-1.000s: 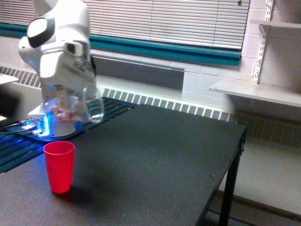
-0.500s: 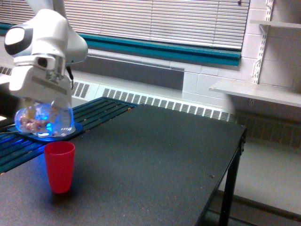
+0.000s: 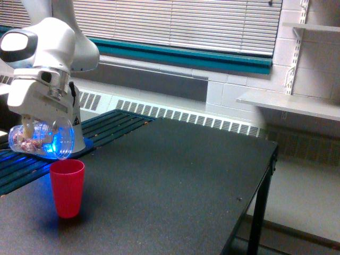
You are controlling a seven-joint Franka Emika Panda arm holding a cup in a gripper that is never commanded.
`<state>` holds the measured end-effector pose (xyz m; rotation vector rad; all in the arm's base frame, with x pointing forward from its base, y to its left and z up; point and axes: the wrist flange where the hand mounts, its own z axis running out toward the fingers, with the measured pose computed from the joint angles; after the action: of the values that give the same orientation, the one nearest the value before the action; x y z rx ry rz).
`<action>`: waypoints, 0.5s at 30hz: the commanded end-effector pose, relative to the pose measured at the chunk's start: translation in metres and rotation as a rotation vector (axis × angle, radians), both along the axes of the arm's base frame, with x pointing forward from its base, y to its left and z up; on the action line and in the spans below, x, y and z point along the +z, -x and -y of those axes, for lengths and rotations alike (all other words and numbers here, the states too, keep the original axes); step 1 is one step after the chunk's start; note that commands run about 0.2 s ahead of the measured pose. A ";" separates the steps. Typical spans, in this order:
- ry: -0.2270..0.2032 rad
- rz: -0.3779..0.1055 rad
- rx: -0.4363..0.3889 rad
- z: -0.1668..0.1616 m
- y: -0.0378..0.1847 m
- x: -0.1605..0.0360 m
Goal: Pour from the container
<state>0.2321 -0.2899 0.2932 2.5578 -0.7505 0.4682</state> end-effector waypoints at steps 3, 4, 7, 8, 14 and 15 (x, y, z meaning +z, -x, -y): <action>0.033 -0.026 0.003 -0.004 0.003 -0.005; 0.037 -0.029 0.003 -0.003 0.004 -0.005; 0.044 -0.041 0.007 -0.003 0.007 -0.008; 0.045 -0.046 0.008 -0.003 0.008 -0.009; 0.069 -0.059 0.001 0.005 0.012 -0.006; 0.073 -0.060 0.002 0.006 0.011 -0.005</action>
<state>0.2229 -0.2868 0.2841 2.5275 -0.6610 0.4088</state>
